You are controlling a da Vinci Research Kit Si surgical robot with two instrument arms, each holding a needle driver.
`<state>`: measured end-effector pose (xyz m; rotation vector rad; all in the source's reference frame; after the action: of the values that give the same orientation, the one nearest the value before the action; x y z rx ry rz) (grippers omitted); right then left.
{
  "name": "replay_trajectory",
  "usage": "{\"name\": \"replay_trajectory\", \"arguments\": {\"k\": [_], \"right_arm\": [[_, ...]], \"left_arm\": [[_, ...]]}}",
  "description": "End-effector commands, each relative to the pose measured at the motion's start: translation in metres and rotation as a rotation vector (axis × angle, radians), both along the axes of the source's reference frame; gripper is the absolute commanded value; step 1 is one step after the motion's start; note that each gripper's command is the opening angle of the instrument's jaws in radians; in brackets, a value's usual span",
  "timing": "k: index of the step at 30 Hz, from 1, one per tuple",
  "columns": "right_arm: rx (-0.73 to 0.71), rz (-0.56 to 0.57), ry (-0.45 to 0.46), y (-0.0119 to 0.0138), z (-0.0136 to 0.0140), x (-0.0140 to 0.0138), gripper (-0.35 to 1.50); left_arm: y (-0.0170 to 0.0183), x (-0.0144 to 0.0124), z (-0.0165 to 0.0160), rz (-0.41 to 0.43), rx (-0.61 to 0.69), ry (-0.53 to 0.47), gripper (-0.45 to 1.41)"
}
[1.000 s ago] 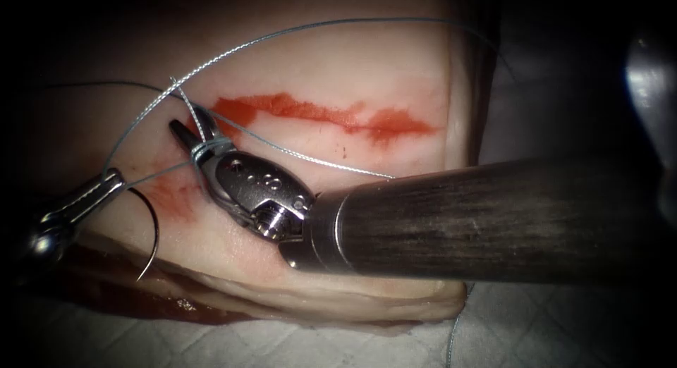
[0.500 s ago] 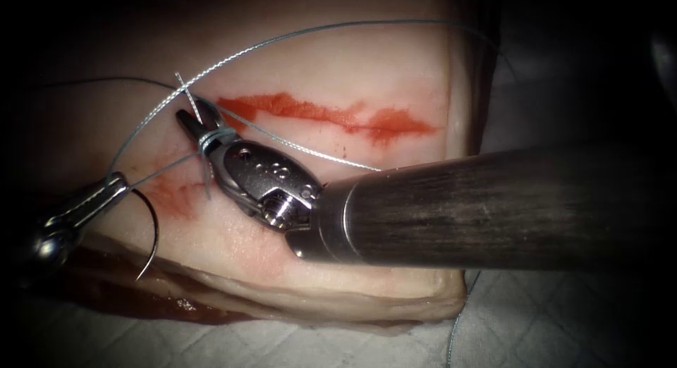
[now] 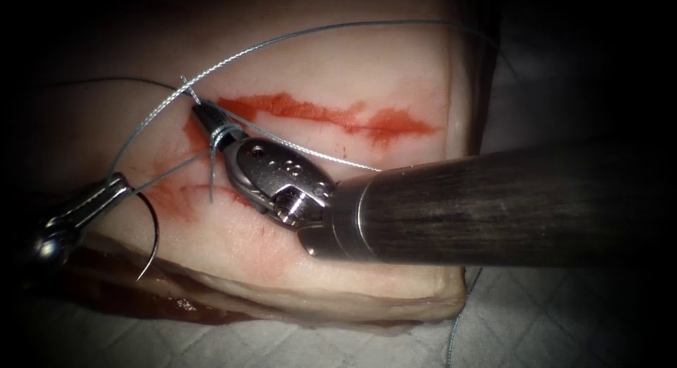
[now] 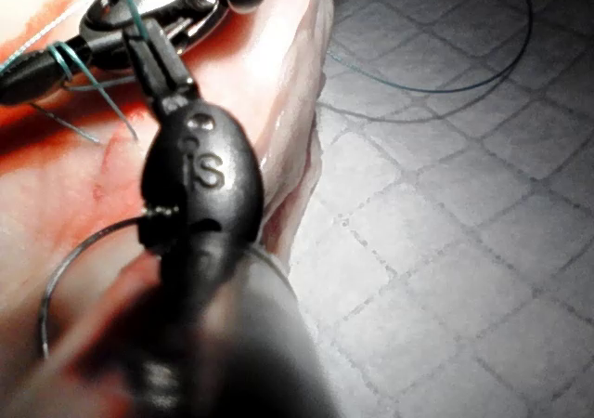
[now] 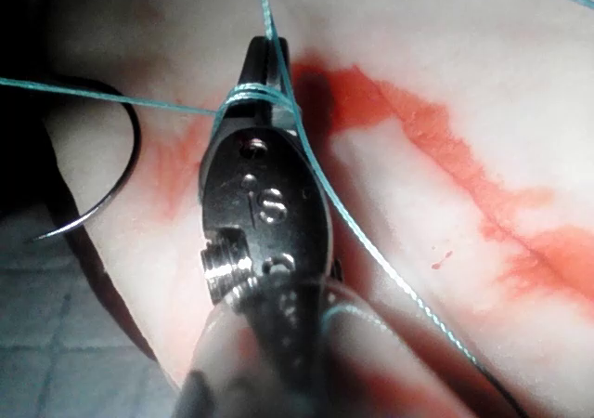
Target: Wound Closure
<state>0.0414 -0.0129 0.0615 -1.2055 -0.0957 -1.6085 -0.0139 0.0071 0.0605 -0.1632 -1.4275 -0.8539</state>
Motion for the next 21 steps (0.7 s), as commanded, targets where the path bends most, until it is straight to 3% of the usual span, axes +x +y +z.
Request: {"name": "replay_trajectory", "arguments": {"k": [1, 14, 21], "right_arm": [[0.005, -0.004, -0.001, 0.0, 0.0, 0.0009, -0.35], [0.068, -0.071, -0.026, -0.0017, -0.0014, 0.0005, -0.35], [0.091, -0.13, -0.011, -0.0025, -0.0022, 0.0002, -0.35]], "left_arm": [[-0.0001, -0.0005, 0.0004, 0.001, 0.001, -0.001, -0.45], [0.001, 0.0005, 0.0014, -0.035, 0.008, 0.019, -0.45], [0.0044, 0.0013, 0.004, -0.074, 0.011, 0.073, -0.45]]}}
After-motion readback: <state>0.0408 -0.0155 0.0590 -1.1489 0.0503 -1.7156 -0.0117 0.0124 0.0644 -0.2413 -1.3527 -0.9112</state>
